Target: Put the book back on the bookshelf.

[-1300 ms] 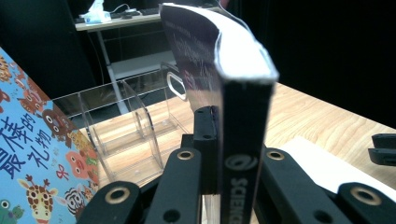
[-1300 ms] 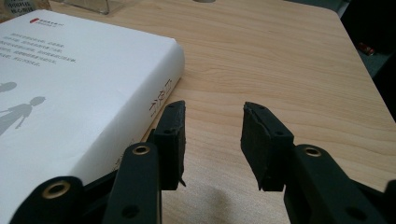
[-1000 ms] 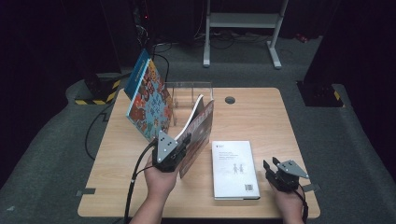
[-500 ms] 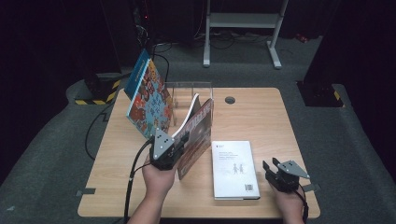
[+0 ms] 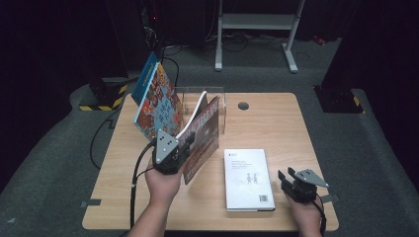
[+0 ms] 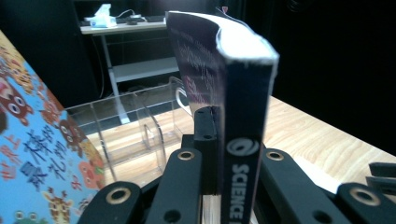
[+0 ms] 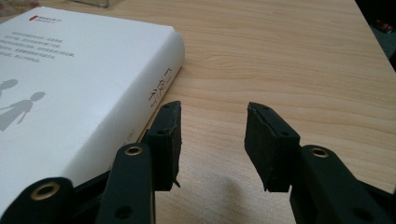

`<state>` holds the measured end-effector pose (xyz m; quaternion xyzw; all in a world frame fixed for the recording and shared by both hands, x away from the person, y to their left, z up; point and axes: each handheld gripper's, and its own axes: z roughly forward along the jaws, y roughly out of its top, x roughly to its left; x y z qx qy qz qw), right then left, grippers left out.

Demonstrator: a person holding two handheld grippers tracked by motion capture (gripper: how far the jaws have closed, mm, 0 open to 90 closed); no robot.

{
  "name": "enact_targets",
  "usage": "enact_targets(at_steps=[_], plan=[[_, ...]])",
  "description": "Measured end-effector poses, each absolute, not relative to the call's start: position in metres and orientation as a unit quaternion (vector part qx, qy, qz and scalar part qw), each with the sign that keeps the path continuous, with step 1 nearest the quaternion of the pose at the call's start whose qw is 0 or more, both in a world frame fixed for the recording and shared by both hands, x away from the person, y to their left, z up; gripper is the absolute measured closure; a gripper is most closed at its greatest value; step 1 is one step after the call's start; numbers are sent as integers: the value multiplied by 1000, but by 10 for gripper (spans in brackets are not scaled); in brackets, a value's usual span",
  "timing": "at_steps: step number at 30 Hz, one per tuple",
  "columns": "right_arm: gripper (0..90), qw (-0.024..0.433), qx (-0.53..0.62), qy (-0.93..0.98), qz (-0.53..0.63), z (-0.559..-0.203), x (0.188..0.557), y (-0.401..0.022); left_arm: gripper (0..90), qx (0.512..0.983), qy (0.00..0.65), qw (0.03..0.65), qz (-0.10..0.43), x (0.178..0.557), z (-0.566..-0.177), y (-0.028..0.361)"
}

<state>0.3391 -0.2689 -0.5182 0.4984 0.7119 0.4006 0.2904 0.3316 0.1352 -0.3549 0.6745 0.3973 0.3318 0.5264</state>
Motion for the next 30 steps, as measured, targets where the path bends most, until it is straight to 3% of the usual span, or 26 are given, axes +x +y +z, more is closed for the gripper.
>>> enact_targets(at_steps=[6,30], plan=[[527,270,507,709,410,-517,341,-268,839,672,397,523,342,340,-347,141],[515,281,511,700,412,-514,335,-275,839,635,434,507,389,360,-339,163]])
